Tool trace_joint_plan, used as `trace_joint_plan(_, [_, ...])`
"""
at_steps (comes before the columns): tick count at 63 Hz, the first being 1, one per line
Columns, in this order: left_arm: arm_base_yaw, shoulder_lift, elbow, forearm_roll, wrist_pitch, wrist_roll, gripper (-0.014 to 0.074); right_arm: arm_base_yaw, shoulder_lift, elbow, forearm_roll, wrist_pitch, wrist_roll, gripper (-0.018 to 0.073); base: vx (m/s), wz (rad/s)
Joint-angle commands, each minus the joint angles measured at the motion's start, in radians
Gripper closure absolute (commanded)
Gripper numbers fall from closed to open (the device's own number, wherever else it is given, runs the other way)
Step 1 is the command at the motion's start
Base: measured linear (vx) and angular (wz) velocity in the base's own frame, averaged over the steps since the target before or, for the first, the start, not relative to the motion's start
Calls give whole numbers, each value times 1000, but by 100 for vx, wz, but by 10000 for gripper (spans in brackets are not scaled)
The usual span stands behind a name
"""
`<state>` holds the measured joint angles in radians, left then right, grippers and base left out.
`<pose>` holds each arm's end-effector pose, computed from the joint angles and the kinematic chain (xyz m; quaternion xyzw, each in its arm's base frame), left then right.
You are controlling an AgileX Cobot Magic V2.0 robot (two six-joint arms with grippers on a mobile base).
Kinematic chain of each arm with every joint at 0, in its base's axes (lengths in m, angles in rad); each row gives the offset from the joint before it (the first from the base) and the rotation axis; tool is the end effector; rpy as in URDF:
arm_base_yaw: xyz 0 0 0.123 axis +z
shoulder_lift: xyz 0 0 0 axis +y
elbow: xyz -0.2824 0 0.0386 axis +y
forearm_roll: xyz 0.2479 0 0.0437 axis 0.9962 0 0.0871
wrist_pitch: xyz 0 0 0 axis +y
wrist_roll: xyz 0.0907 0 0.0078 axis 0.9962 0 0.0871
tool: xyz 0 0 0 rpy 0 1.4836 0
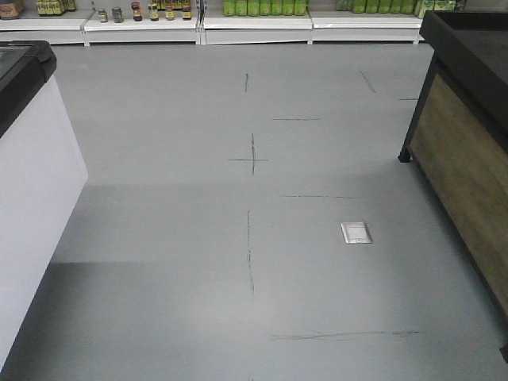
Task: Pick three apples into basket with both arms
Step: 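Drive the base forward along the aisle toward the produce tables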
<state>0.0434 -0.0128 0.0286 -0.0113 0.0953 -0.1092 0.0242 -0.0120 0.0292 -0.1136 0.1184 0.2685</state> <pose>0.0566 0.0024 0.1955 -0.0582 0.7131 -0.0273 0.6981 0.0567 0.0001 0.1932 0.0522 0.7219 0.0572 0.6877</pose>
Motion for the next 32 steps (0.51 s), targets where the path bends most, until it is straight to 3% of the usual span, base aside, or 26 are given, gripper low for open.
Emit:
trace_joint_plan(1, [-7, -13, -26, -1, -73, -11, 603, -4, -11, 12, -12, -68, 0, 564, 0, 0])
trace_joint_plan(32, [-7, -13, -26, -1, -73, -11, 603, -4, -11, 12, -12, -68, 0, 564, 0, 0])
